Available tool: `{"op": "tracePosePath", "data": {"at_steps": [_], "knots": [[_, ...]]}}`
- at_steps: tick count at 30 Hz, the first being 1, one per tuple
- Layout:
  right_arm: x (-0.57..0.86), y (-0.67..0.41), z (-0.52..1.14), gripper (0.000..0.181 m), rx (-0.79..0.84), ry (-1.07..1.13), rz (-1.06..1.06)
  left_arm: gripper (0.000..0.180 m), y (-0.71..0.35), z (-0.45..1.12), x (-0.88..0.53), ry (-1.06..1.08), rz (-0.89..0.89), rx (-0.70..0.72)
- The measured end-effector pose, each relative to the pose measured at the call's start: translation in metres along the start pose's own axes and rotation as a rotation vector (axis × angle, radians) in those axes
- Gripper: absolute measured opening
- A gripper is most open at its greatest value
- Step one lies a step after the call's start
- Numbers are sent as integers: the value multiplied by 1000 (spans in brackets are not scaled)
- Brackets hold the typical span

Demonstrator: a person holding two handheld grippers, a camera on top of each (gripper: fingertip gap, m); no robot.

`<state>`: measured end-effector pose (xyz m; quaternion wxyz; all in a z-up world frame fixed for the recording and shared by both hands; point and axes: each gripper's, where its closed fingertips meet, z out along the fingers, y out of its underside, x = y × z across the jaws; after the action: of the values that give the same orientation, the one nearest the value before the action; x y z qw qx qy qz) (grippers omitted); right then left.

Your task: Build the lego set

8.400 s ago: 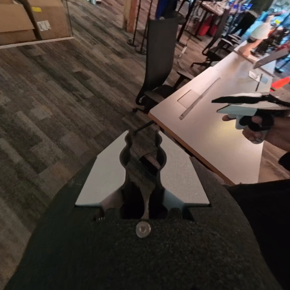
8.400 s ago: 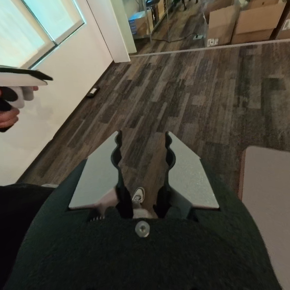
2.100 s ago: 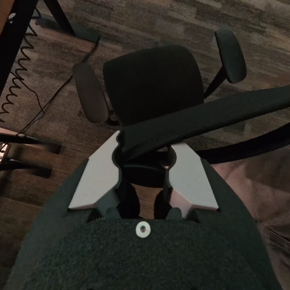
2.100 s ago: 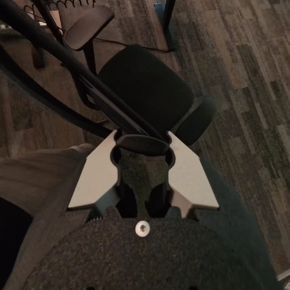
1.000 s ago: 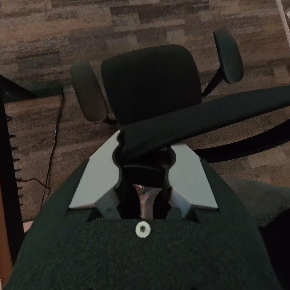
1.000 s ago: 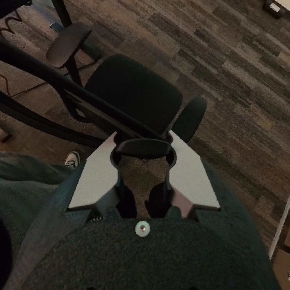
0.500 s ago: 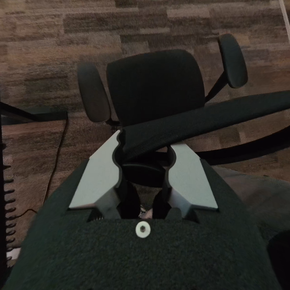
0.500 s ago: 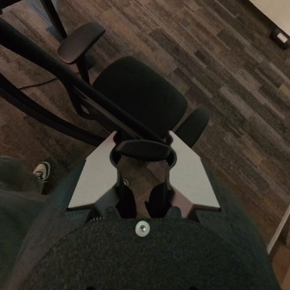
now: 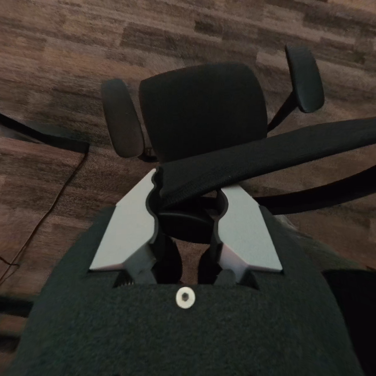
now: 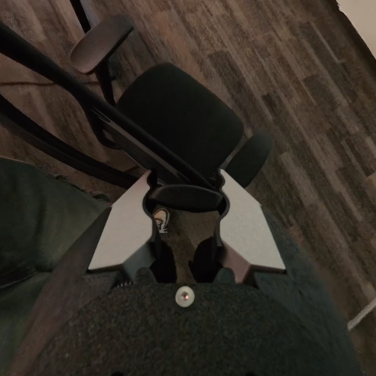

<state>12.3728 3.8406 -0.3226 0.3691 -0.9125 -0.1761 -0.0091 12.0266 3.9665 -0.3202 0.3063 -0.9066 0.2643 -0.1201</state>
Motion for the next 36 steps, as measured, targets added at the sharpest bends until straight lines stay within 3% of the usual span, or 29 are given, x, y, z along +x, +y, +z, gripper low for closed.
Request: {"op": "tracePosePath", "data": {"at_steps": [6,19,36], "knots": [[149,-23,50,59,-25,-47,-76,50,-56,48,74,-112,-144,14],[358,-122,179,60,90,-297,-325,50,-197,164,137,-309,-361,35],[556,-347,420,58,169,-518,-555,50,-408,328,125,-587,-697,70]]}}
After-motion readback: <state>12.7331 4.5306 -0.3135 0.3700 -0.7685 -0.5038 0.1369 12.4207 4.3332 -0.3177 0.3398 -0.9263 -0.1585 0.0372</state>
